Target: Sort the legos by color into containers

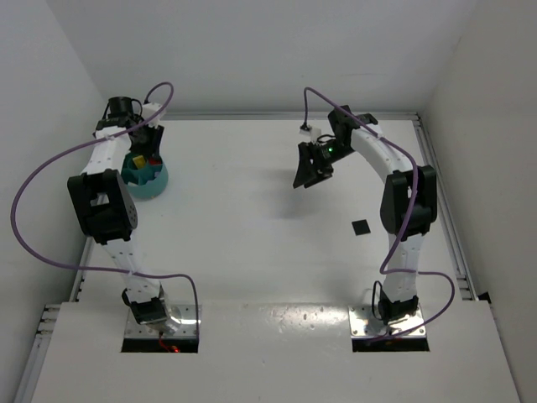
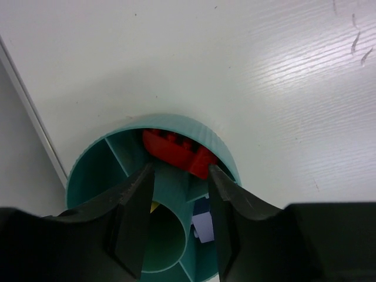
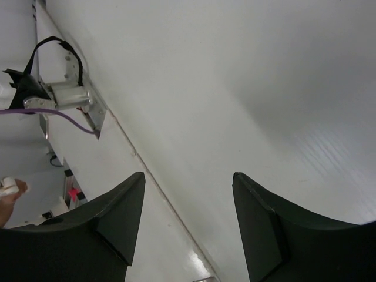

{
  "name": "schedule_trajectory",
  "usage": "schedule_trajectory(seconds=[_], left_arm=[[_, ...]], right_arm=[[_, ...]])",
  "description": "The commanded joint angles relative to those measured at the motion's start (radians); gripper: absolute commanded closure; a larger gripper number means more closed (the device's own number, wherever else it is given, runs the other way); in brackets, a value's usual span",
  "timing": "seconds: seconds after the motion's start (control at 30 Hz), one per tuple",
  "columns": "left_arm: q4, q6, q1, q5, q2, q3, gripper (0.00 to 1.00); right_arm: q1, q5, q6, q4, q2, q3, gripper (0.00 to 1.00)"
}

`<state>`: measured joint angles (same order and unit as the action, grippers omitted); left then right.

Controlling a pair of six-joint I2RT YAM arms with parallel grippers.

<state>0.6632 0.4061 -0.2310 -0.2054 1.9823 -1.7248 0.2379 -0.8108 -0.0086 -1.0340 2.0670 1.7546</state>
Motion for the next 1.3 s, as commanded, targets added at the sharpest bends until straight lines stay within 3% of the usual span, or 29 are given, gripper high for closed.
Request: schedule_trajectory(seconds=[0.0, 0.17, 0.33, 0.47, 0.53, 0.57, 0.63, 0.67, 0.73, 0.77, 0.93, 1.27], left_arm=[[-0.036, -0.020, -0.007, -0.067, -0.045, -0.038, 0.53], [-0.036, -0.042, -0.028, -0.221, -0.164, -0.038, 0.53], [-0.036, -0.067, -0.010, -0.461, -0.321, 0.059, 0.49], [-0.036, -0.098, 0.066, -0.522, -0.414, 0.166, 0.46], [-0.036, -0.098, 0.111, -0.522, -0.460, 0.215, 0.38], [-0.036, -0.098, 0.155, -0.522, -0.479, 0.269, 0.28], [-0.063, -0.098, 0.197, -0.500, -0.517, 0.327, 0.23], [-0.107, -0.116, 0.215, -0.500, -0.560, 0.388, 0.21], [-0.157, -0.148, 0.265, -0.471, -0.605, 0.444, 0.03], [-0.207, -0.159, 0.295, -0.459, -0.646, 0.493, 0.00], [-0.336, -0.217, 0.360, -0.384, -0.720, 0.594, 0.00], [-0.269, -0.153, 0.360, -0.442, -0.729, 0.603, 0.00]], right_arm=[[0.005, 0.036, -0.022, 0.006, -0.039, -0.001, 0.38], [-0.017, 0.183, -0.022, 0.032, -0.096, -0.036, 0.38], [-0.017, 0.578, -0.188, 0.107, -0.270, -0.223, 0.39], [-0.061, 0.879, -0.260, 0.153, -0.369, -0.380, 0.45], [-0.112, 0.991, -0.284, 0.163, -0.428, -0.461, 0.45], [-0.147, 1.022, -0.298, 0.163, -0.450, -0.486, 0.45], [-0.182, 1.094, -0.298, 0.163, -0.484, -0.532, 0.40], [-0.199, 1.114, -0.298, 0.163, -0.504, -0.543, 0.35], [-0.245, 1.145, -0.277, 0.143, -0.516, -0.575, 0.28], [-0.262, 1.145, -0.277, 0.143, -0.525, -0.584, 0.26], [-0.345, 1.075, -0.316, 0.186, -0.486, -0.606, 0.26], [-0.434, 0.928, -0.392, 0.160, -0.277, -0.543, 0.29]])
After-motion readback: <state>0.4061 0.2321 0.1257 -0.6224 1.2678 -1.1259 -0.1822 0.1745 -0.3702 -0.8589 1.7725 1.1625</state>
